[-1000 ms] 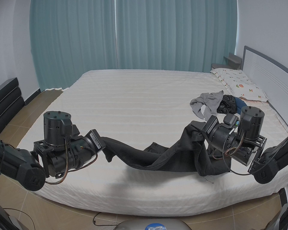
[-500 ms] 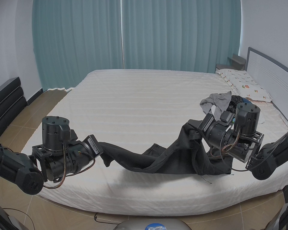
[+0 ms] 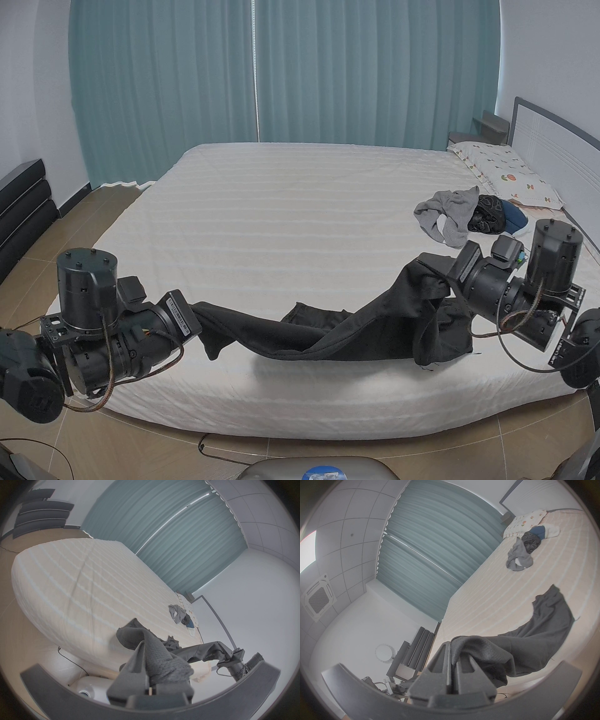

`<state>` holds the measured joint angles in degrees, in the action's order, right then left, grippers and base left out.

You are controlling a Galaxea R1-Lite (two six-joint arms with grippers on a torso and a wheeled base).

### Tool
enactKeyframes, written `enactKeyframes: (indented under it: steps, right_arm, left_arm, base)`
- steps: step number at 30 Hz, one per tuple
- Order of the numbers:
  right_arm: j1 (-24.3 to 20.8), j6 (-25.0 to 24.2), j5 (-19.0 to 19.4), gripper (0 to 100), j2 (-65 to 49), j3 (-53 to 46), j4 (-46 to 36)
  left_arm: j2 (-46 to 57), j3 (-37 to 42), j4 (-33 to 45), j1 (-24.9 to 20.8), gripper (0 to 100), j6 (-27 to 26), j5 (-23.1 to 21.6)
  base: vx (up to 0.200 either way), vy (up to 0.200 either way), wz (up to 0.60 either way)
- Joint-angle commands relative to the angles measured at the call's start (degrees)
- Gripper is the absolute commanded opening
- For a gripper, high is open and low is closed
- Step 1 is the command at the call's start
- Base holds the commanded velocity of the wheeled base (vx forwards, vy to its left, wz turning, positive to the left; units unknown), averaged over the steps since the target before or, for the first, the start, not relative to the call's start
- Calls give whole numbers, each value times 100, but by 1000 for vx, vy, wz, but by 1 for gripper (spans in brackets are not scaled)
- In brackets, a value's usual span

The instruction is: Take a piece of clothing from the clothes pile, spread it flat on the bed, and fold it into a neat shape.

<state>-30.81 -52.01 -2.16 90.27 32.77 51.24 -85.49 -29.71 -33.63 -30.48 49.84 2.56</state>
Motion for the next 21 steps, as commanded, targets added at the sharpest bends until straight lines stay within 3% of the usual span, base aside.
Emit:
enactKeyframes:
  steps: [1,4,10,17,21]
  right_arm:
    - [-75,24,-13,0,-1293,-7,-606]
    - [-40,191,-13,0,-1838,230,-975]
    - [171,340,-4,0,-2602,1610,-2215]
    - [892,349,93,0,-1759,3728,-3190]
    - [910,384,84,0,-1152,4238,-3410]
  left_arm:
    - [982,-97,472,-222,0,-26,87]
    - [1298,-316,779,-292,0,-44,192]
    - [1641,-1406,1852,-319,0,-202,342]
    - [1123,-3146,2871,-81,0,-202,342]
    - [578,-3770,3144,68,0,-202,324]
  base:
    - [-200,0,0]
    - [-200,0,0]
    - [0,0,0]
    - [0,0,0]
    - [0,0,0]
